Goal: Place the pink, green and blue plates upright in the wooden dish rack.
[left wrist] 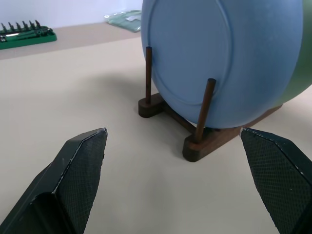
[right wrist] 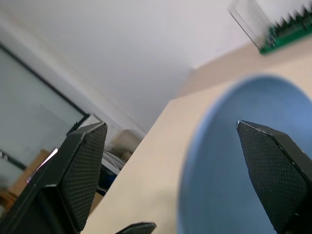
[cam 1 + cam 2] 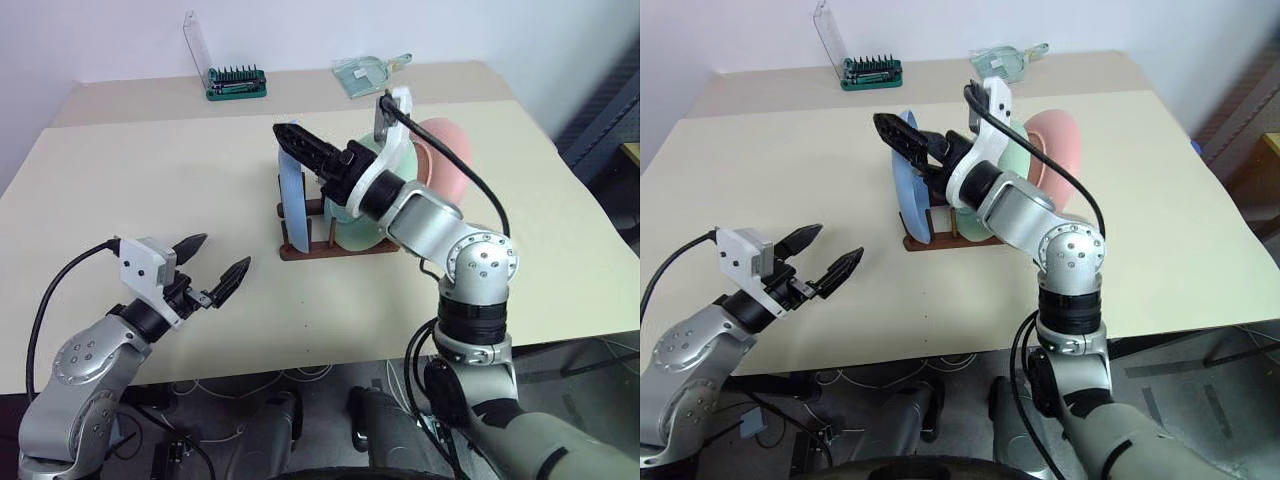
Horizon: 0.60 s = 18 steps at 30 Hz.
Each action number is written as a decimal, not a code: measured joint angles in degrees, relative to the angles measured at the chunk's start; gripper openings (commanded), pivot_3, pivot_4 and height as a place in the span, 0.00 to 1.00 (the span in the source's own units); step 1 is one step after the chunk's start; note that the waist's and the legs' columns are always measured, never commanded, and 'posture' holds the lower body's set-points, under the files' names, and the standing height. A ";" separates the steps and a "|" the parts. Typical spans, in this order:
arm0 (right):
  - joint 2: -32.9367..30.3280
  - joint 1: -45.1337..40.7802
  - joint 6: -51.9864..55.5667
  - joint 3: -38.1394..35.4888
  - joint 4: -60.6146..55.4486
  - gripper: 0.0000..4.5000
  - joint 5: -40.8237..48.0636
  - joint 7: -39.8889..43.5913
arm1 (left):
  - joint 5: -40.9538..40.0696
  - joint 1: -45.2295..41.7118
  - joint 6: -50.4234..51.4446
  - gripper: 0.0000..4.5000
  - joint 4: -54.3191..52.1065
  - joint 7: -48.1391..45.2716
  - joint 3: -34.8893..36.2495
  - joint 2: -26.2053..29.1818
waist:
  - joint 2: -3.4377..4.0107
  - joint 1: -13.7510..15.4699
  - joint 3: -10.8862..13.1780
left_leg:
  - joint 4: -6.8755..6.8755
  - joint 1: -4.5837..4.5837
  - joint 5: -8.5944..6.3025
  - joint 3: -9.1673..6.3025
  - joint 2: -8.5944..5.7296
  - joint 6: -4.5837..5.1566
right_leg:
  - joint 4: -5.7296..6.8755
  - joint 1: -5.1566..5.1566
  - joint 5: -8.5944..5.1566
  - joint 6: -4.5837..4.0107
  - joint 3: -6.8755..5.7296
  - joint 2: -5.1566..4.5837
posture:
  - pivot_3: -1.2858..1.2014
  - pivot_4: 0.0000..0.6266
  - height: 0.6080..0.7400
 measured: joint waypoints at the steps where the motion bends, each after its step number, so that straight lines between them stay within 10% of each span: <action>1: -0.58 -0.35 0.16 0.29 -0.22 0.96 -0.27 1.05 | 0.00 -0.02 0.00 1.00 0.00 0.00 -0.04 0.00 | 0.00 -0.01 0.00 | 0.00 0.00 0.00 0.00 0.02 0.00 | 0.00 0.00 0.00 0.00 -0.01 0.00 | 0.52 0.24 1.00; 9: -13.28 -3.72 -0.73 3.30 -4.47 0.91 -8.76 14.56 | -0.01 -0.21 0.02 1.00 0.04 -0.17 -1.24 0.00 | -0.02 0.31 -0.01 | 0.01 -0.05 0.00 0.03 0.02 0.00 | -0.08 0.02 -0.01 0.00 -0.05 -0.03 | 0.52 0.24 1.00; 18: -42.33 4.07 -7.56 -0.96 -7.40 0.02 -21.65 40.14 | -1.31 -0.80 1.81 1.00 -0.21 -5.49 -6.02 3.21 | -0.02 0.47 0.00 | 0.09 -0.49 -0.08 0.04 0.10 0.13 | -0.64 0.01 0.14 -0.18 -0.31 -0.05 | 0.52 0.24 1.00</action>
